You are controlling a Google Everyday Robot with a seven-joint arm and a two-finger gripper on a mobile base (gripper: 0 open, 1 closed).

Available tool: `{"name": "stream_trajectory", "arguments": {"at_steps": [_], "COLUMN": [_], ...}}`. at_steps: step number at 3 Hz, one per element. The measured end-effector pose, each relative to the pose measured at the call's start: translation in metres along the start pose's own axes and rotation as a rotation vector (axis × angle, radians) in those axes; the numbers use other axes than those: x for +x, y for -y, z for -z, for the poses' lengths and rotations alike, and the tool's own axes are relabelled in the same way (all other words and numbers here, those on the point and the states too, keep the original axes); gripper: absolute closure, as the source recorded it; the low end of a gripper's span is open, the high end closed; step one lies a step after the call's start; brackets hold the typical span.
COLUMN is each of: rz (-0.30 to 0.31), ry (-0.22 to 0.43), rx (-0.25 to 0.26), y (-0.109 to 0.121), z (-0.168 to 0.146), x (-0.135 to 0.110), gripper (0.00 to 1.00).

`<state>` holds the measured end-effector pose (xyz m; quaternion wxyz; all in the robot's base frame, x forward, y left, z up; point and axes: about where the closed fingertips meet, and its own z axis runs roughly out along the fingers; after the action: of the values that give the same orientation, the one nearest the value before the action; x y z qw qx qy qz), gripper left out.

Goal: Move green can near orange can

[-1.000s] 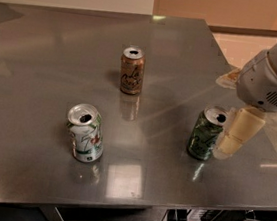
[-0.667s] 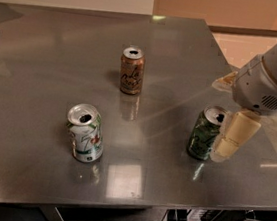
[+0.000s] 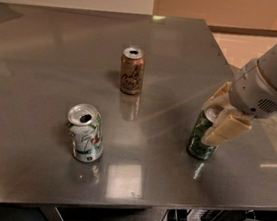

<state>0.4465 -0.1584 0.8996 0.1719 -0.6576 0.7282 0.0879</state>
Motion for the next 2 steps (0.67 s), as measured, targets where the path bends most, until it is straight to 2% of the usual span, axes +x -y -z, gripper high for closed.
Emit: {"name": "stream_trajectory", "arguments": {"at_steps": [1, 2], "rz": [0.001, 0.018], "ry": [0.009, 0.029], "rx": [-0.01, -0.012], "y": [0.003, 0.02], "z": [0.002, 0.008], "x": [-0.003, -0.018], "gripper": [0.64, 0.87]}}
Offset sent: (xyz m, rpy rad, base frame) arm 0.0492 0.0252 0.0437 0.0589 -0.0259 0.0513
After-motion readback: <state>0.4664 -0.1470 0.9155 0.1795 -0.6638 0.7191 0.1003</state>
